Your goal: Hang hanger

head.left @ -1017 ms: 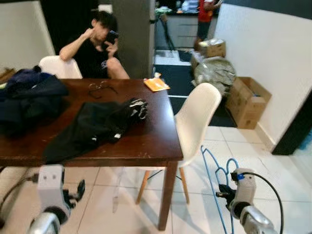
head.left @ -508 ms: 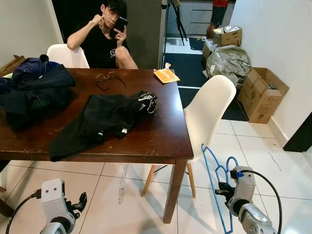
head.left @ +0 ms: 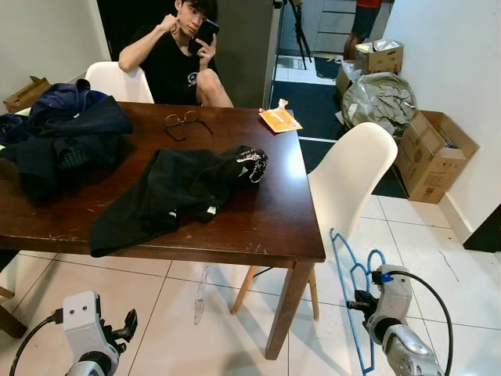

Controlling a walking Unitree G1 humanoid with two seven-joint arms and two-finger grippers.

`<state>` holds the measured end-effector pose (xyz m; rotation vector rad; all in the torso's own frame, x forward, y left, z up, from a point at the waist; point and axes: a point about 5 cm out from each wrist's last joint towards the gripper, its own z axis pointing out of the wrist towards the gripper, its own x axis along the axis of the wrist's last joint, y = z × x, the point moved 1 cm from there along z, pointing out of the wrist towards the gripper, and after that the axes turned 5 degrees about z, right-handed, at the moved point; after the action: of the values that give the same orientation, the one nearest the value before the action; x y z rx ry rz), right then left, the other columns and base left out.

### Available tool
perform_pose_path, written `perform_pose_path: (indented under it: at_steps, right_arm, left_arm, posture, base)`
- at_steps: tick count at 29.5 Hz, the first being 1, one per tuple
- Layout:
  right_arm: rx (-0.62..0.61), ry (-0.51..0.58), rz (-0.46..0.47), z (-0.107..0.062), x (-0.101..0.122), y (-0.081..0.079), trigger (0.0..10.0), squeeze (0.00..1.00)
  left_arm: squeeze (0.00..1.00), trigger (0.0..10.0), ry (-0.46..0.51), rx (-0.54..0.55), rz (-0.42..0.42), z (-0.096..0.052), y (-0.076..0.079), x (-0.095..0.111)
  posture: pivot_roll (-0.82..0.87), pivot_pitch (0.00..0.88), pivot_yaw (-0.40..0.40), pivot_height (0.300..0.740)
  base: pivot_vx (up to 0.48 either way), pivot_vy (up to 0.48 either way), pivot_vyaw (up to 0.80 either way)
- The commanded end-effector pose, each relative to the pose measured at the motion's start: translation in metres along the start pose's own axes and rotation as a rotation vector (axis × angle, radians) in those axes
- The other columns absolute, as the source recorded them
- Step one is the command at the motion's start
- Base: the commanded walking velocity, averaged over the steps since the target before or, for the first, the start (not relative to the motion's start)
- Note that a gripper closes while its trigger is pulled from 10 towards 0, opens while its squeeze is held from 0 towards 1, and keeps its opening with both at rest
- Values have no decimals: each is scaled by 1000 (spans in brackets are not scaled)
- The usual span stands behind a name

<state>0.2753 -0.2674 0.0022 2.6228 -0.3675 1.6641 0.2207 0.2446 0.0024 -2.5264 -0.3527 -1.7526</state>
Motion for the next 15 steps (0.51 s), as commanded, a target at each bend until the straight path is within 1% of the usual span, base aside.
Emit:
perform_pose_path:
  at_steps: [1,2,4,5,6,7,9,10,13,14,15]
  right_arm:
    - [-57,28,-19,1,8,8,10000,0]
    - [-165,84,-39,2,26,21,10000,0]
    - [-165,84,-39,2,26,21,10000,0]
    - [-206,195,-58,6,61,25,10000,0]
    - [-206,195,-58,6,61,25,10000,0]
    - [-200,301,-64,7,93,21,10000,0]
    - [-200,301,-64,7,93,21,10000,0]
    - [-118,410,-64,6,124,3,10000,0]
    - [-118,410,-64,6,124,3,10000,0]
    - [3,507,-63,2,149,-24,10000,0]
    - [3,507,-63,2,149,-24,10000,0]
  left_arm:
    - [0,10000,11,-14,18,-1,0,1]
    - [0,10000,63,-54,32,0,5,15]
    - [0,10000,63,-54,32,0,5,15]
    - [0,10000,145,-120,83,2,14,41]
    - [0,10000,145,-120,83,2,14,41]
    - [0,10000,221,-170,124,3,23,65]
    - [0,10000,221,-170,124,3,23,65]
    - [0,10000,305,-203,152,3,34,92]
    - [0,10000,305,-203,152,3,34,92]
    - [0,10000,391,-223,176,2,47,119]
    - [0,10000,391,-223,176,2,47,119]
  posture:
    - [83,0,-41,740]
    - [91,0,-40,740]
    - [91,0,-40,740]
    - [89,0,-39,740]
    - [89,0,-39,740]
    - [89,0,-39,740]
    - [89,0,-39,740]
    - [79,0,-39,740]
    - [79,0,-39,740]
    - [79,0,-44,740]
    - [79,0,-44,740]
  base:
    - [0,0,0]
    - [0,0,0]
    - [0,0,0]
    - [0,0,0]
    - [0,0,0]
    - [0,0,0]
    - [0,0,0]
    - [0,0,0]
    - [0,0,0]
    - [0,0,0]
    - [0,0,0]
